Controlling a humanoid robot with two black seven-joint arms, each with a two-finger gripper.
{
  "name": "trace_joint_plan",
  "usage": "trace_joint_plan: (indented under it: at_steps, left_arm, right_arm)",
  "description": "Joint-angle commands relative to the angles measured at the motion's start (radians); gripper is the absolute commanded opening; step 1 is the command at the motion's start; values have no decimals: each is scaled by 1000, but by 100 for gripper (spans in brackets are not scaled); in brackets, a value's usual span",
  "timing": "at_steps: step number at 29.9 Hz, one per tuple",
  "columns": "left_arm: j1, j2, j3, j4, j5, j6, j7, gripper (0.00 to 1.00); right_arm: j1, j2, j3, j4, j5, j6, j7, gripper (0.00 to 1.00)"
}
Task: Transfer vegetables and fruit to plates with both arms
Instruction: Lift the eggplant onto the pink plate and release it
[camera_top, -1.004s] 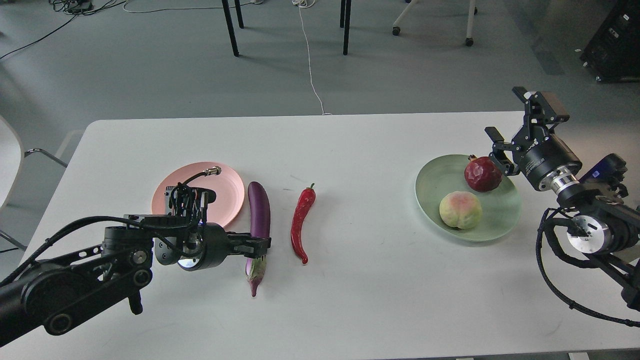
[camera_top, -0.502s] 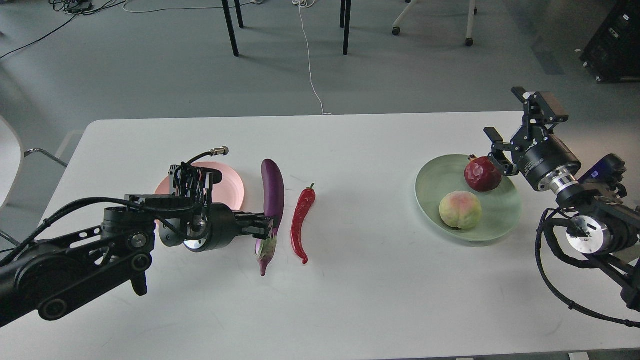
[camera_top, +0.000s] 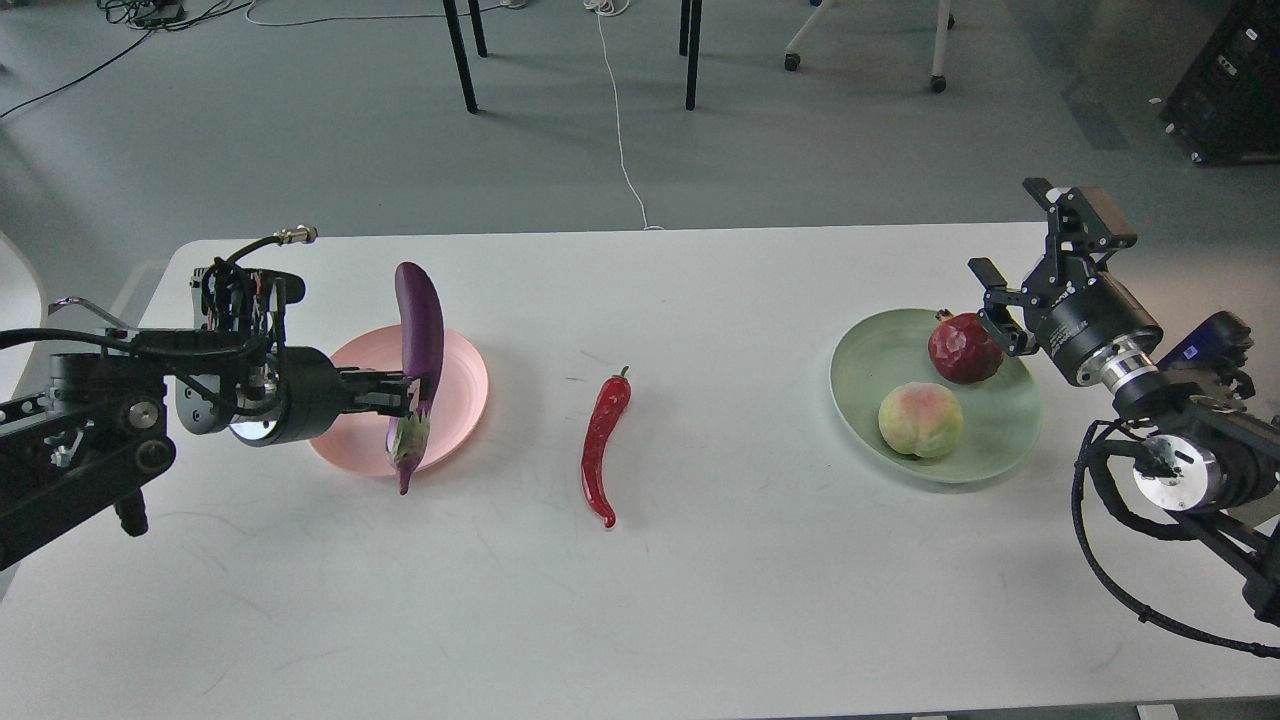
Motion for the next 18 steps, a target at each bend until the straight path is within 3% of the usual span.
trace_joint_plan:
  at_steps: [1,14,17,18]
  left_arm:
    - [7,15,8,11,1,0,-11,26]
    - [9,30,13,60,3,0,-14,42]
    - [9,31,13,60,1,0,-14,50]
    - [7,31,11,60,1,0,-15,60]
  right_arm:
    - [0,0,0,0,0,0,0,99]
    - [-6,-3,2,22,0,0,0,99]
    - [-6,-3,2,22,0,0,0,99]
    - [-6,-3,2,22,0,0,0,99]
